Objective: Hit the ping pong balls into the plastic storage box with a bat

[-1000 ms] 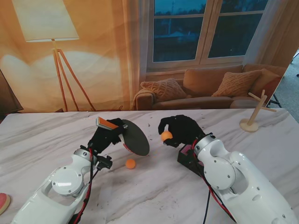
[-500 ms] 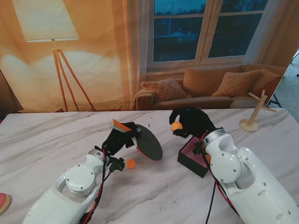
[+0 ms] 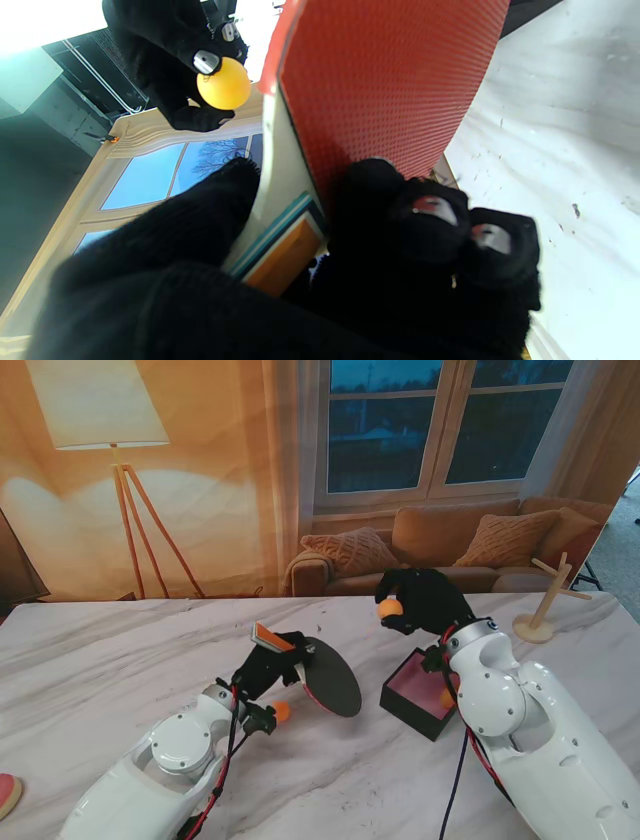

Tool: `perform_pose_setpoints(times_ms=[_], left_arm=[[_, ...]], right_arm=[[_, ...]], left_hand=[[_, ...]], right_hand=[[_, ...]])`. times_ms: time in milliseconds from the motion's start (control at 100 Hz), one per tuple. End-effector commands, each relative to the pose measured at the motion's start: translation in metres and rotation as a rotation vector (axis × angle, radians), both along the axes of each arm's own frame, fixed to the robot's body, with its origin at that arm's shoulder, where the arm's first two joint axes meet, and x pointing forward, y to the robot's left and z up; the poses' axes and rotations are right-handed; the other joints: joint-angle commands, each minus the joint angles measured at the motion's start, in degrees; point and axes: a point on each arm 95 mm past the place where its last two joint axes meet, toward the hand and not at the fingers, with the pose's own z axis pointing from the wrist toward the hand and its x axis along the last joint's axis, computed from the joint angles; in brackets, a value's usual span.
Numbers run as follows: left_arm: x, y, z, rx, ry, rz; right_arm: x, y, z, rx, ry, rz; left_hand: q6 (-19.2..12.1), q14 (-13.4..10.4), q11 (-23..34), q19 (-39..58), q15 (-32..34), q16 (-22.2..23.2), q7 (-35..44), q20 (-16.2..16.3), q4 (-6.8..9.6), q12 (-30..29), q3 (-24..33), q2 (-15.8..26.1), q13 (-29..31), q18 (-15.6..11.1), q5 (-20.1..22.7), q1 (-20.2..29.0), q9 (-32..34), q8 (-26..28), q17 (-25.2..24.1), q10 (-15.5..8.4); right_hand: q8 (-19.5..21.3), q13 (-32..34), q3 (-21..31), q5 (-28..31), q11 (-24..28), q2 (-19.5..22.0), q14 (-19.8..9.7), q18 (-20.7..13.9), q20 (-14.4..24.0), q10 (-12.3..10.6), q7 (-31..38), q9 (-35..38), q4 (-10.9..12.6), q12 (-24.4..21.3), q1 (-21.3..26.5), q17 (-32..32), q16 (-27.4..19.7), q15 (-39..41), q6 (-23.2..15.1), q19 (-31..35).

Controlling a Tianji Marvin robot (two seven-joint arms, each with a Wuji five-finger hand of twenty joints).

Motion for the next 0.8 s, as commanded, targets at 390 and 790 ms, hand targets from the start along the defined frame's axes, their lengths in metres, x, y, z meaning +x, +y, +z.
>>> perform_pose_setpoints(times_ms=[390, 790], left_arm=[[0.002, -0.013, 0.001, -0.048, -0.004, -0.036], [0.007, -0.025, 0.013, -0.102, -0.039, -0.039]], right_arm=[[-0.009, 0.000, -0.002, -0.015, 0.012, 0.013], [-0.020, -0.001, -0.013, -0.037, 0.080, 0.054]], left_hand=[[1.5, 2.9, -1.3, -1.4, -0.2, 1.1, 5.0, -0.8, 0.96, 0.3, 3.8, 1.1, 0.5, -5.5, 3.6, -0.5, 1.6, 0.6, -2.8, -3.2], [1.4, 2.8, -1.5, -1.5, -0.3, 1.4, 5.2, -0.6, 0.92, 0.4, 4.0, 1.1, 0.5, -5.6, 3.6, -0.7, 1.6, 0.5, -2.7, -3.3]], right_hand=[[3.6, -3.1, 7.0, 7.7, 0.3, 7.0, -2.2, 0.2, -0.9, -3.3, 9.6, 1.3, 2.3, 1.2, 4.1, -2.5, -0.8, -2.2, -0.8, 0.4], [3.7, -9.9, 4.0, 0.2, -4.0, 7.9, -1.9, 0.5, 0.7, -3.9, 0.9, -10.7, 1.4, -0.6, -4.1, -9.5, 4.0, -6.3, 0.9, -3.3]])
